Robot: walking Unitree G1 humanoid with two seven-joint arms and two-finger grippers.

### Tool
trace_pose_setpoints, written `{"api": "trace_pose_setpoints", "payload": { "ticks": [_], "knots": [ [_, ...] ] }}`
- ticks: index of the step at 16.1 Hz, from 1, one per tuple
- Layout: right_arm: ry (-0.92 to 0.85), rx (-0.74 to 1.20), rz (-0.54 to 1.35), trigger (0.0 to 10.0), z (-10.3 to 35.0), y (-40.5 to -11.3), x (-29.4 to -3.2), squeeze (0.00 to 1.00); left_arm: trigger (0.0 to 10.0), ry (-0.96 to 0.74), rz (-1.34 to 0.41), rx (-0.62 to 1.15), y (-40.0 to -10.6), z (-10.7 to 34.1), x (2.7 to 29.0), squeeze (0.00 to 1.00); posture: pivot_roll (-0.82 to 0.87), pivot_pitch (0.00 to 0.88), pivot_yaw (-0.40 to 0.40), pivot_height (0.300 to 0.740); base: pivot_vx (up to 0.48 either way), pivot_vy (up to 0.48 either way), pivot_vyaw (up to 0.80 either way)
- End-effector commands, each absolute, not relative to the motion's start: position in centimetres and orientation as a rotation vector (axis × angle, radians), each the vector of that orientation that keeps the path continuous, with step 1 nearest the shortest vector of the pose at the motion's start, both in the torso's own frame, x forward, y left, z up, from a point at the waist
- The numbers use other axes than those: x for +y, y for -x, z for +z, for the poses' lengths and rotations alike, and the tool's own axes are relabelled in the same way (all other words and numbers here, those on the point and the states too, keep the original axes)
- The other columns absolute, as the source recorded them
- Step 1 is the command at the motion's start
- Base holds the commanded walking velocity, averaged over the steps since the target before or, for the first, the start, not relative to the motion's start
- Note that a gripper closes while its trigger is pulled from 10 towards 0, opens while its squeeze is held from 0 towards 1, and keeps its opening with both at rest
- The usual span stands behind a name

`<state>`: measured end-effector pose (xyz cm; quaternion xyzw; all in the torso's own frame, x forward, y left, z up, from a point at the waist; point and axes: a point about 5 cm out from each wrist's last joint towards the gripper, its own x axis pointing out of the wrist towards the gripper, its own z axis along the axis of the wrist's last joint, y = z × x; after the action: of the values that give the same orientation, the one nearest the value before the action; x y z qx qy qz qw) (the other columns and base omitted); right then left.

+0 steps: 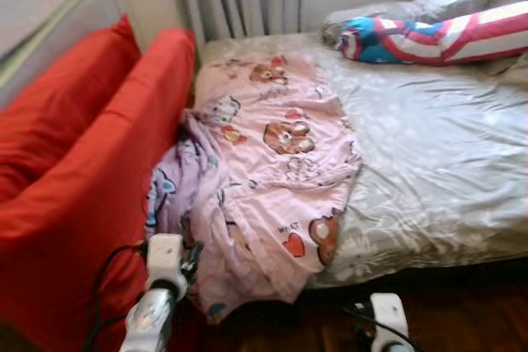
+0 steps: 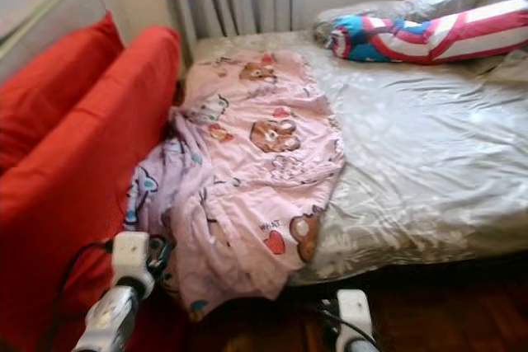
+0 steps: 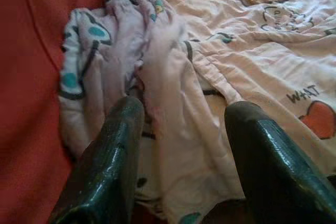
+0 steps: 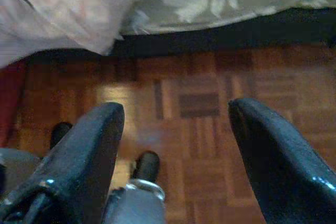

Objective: Clean up the room

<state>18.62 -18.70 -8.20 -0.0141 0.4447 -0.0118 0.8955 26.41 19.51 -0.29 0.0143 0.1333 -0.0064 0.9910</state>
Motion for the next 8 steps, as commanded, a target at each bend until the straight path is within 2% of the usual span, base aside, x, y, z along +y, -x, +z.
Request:
{"api": "trace_pose_setpoints", "payload": {
  "ticks": [1,8],
  "knots": [
    [0.037,0.941,-0.027,10.0,-8.42,-18.11,-19.0,0.0,10.0,-0.02,-0.013,0.263,-26.66,-0.12,19.35,0.0,0.0,0.012,0.032,0.74,0.326,0.0,0.0],
    [0.05,0.943,-0.016,10.0,-8.43,-18.1,-18.96,0.0,10.0,-0.018,-0.014,0.259,-26.63,-0.08,19.4,0.0,0.01,0.002,0.03,0.74,0.346,0.0,0.0]
  ]
}}
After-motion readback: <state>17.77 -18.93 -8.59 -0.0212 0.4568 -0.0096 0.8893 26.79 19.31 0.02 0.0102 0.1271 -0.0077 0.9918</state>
